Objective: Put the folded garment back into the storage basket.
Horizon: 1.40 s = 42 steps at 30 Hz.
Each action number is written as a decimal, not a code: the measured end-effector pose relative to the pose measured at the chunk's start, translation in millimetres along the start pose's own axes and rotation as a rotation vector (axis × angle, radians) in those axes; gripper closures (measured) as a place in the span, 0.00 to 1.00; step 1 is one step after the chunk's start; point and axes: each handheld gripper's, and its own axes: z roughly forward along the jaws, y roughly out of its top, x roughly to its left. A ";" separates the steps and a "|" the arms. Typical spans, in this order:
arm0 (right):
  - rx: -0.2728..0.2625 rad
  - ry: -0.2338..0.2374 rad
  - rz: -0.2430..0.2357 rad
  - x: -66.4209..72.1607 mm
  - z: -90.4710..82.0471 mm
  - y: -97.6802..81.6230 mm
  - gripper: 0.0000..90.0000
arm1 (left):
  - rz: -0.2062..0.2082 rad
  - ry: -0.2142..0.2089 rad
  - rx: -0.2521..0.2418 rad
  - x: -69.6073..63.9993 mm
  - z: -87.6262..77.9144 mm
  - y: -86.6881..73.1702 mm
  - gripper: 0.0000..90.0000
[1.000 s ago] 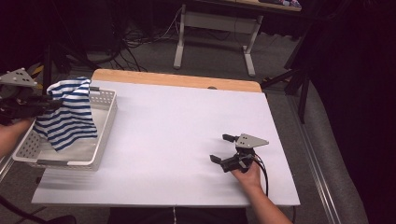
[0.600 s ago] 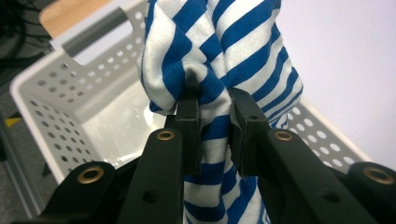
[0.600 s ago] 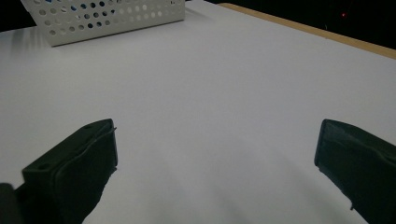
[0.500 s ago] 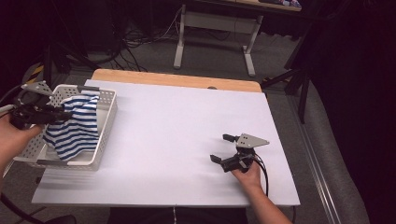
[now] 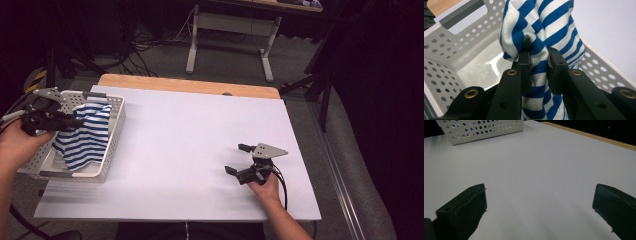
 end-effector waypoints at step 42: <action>-0.006 0.009 0.002 -0.6 -0.7 -0.1 0.00 | -0.240 0.290 0.095 64.7 65.4 2.0 0.80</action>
